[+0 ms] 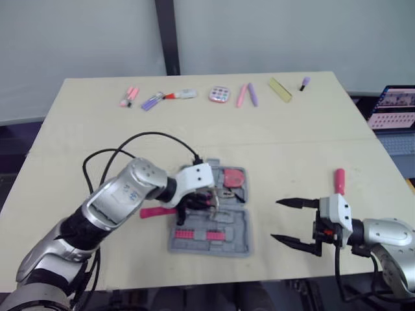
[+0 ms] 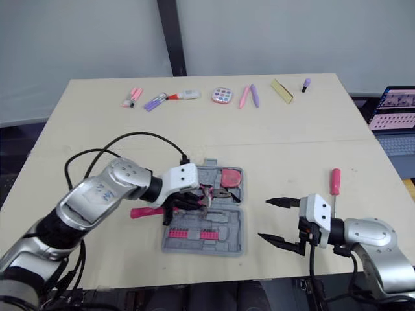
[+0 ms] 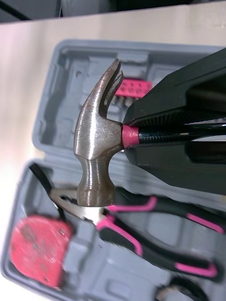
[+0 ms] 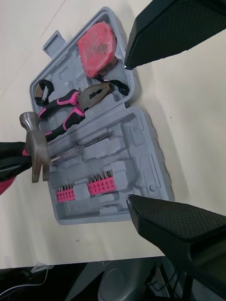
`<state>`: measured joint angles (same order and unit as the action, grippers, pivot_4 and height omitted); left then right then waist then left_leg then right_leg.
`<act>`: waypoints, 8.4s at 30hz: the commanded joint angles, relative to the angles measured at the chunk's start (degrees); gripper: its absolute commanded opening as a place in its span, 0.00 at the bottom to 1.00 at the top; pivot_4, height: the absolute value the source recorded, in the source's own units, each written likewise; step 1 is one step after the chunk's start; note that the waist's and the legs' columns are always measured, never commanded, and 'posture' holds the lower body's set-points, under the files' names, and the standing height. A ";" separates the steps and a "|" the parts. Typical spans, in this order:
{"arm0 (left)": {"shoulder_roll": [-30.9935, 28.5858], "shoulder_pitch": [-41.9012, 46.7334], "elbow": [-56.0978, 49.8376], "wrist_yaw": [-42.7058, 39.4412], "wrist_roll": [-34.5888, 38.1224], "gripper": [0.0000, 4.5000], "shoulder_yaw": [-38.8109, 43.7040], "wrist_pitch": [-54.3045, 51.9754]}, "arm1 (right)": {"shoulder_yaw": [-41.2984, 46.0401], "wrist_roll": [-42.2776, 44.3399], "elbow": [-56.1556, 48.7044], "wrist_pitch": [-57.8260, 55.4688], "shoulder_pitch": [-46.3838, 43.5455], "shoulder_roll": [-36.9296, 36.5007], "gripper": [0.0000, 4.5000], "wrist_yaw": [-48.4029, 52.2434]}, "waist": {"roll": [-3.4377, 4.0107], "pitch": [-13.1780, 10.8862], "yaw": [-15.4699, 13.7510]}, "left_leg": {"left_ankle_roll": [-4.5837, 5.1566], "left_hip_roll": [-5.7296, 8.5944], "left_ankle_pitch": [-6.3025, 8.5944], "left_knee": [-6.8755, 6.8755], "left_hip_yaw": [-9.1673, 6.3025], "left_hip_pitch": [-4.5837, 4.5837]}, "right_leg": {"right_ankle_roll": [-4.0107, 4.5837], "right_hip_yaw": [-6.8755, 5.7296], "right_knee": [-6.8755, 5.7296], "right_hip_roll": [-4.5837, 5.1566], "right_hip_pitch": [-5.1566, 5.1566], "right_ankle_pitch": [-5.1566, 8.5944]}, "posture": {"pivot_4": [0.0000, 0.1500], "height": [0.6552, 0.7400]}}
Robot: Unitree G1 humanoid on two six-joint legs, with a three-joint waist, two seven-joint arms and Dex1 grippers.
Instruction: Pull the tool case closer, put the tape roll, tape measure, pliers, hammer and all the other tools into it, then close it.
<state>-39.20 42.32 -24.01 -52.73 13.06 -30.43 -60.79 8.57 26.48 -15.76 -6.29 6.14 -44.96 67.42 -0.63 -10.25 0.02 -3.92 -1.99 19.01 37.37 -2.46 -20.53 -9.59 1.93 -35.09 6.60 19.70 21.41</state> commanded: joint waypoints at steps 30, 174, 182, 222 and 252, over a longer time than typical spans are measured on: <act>13.03 8.45 5.40 4.36 -5.71 0.01 -16.74 -1.29 | 6.45 1.00 -5.32 1.40 8.89 -1.75 1.00 -0.50 | 0.00 0.00 -1.26 | 0.00 0.01 0.00 0.19 -0.01 -0.02 | -0.03 0.00 -0.02 0.00 -0.05 -0.02 | 1.00 1.00; 15.98 -21.96 38.67 -9.11 -8.72 0.01 11.72 60.49 | 10.49 3.12 -9.83 -2.14 10.98 -2.69 1.00 -3.99 | 0.13 0.06 -1.44 | 0.13 0.04 0.07 0.51 -0.06 -0.07 | -0.09 -0.05 -0.19 0.02 -0.11 -0.05 | 1.00 1.00; 14.83 -23.27 39.61 -8.75 -11.49 0.01 9.32 61.79 | 10.83 3.04 -10.03 -2.48 10.97 -2.55 1.00 -4.04 | 0.24 0.15 -1.45 | 0.13 0.04 0.08 0.50 -0.06 0.00 | -0.09 -0.05 -0.17 0.02 -0.17 -0.05 | 1.00 1.00; 13.37 -27.96 45.99 -3.10 -16.54 0.01 4.00 63.72 | 9.87 2.89 -10.23 -3.07 9.81 -2.10 1.00 -4.41 | 0.70 1.95 -1.37 | 0.16 0.02 0.13 -0.31 0.04 1.19 | -0.08 -0.03 0.65 0.03 -1.36 -0.04 | 1.00 1.00; 5.93 -73.24 5.99 -3.35 13.56 0.99 53.78 59.18 | 2.53 -0.65 -7.17 0.89 12.41 3.49 1.00 -5.12 | 0.20 0.21 -0.09 | 0.06 -0.04 0.09 -0.24 0.03 0.23 | 0.01 -0.01 0.44 0.04 -0.33 -0.02 | 1.00 1.00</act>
<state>-33.54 -29.53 -16.05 -55.22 25.43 21.40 -3.87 10.94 25.57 -21.81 -6.30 17.97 -41.84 62.76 -0.43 -10.04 -0.07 -3.87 -2.04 19.10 37.12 -2.42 -20.31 -9.57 1.92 -34.63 6.64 19.38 21.39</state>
